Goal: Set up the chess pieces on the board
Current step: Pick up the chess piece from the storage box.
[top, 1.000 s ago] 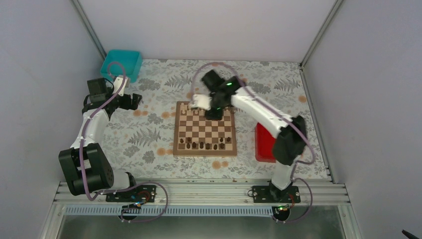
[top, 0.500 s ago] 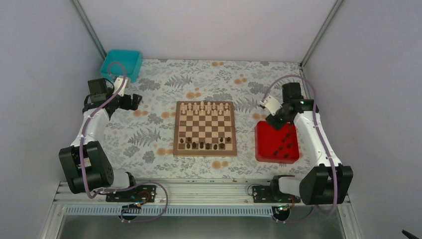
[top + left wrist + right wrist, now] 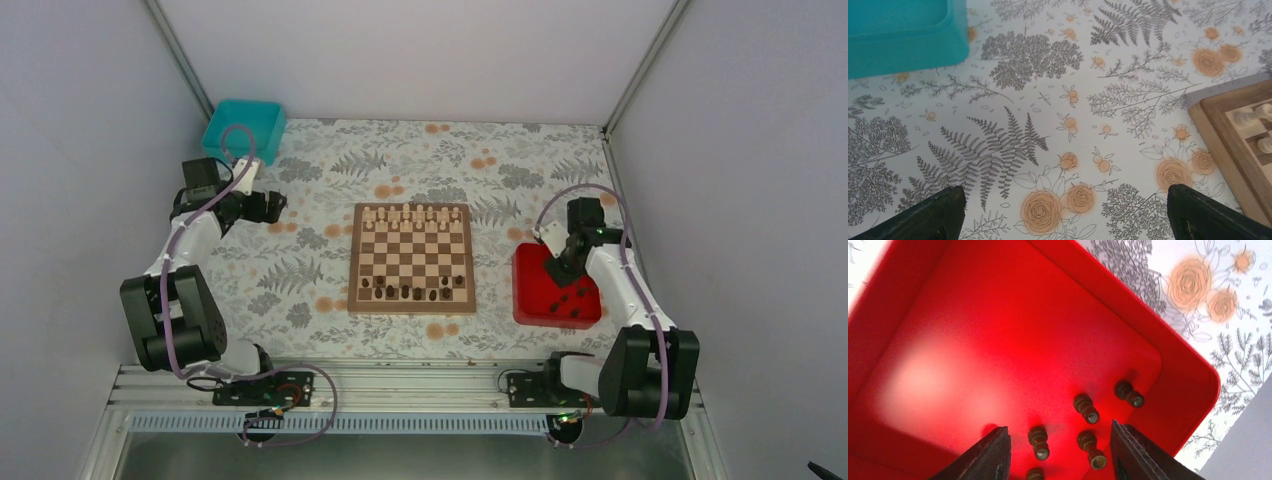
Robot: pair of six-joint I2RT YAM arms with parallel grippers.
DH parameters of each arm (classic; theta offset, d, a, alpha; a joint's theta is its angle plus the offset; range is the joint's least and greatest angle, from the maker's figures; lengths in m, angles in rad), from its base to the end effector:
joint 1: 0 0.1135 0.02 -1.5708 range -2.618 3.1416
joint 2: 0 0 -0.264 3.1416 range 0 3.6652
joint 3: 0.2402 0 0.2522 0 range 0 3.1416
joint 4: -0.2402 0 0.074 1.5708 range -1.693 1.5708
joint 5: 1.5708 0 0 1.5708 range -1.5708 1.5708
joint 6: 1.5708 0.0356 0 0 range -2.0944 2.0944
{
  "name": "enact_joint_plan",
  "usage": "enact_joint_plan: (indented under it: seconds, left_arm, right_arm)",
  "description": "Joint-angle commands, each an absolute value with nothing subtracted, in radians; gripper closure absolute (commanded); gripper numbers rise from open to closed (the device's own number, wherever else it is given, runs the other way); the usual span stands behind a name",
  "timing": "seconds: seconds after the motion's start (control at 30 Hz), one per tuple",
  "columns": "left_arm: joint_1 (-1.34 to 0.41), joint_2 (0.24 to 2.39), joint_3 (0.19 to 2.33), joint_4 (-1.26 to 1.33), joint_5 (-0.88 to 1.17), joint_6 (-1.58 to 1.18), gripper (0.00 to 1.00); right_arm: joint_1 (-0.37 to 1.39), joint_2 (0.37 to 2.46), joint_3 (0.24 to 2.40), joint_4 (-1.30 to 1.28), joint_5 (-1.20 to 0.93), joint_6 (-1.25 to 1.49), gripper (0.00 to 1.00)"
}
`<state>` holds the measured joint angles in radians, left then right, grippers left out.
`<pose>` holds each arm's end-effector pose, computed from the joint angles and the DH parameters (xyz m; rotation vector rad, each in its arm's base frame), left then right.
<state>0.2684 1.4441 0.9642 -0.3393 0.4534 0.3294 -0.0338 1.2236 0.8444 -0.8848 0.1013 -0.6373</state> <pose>0.2973 0.0656 0.2381 0.2781 2.2820 -0.2387 0.2127 -0.0108 0.2225 -0.8319 2.7485 -0.2837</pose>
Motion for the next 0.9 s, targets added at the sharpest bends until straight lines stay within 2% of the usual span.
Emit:
enact_joint_plan:
  seconds: [0.0, 0.6, 0.87]
  left_arm:
    - [0.275, 1.483, 0.987, -0.354, 0.421, 0.344, 0.0]
    - [0.275, 1.563, 0.997, -0.352, 0.272, 0.355, 0.0]
    - [0.275, 1.571, 0.99, -0.344, 0.261, 0.357, 0.0]
  right_arm:
    - [-0.072, 1.202, 0.788, -0.776, 0.138, -0.62, 0.47]
    - [-0.272, 1.235, 0.711, -0.652, -0.011, -0.815, 0.47]
    - [-0.276, 1.266, 0.686, -0.652, -0.043, -0.831, 0.55]
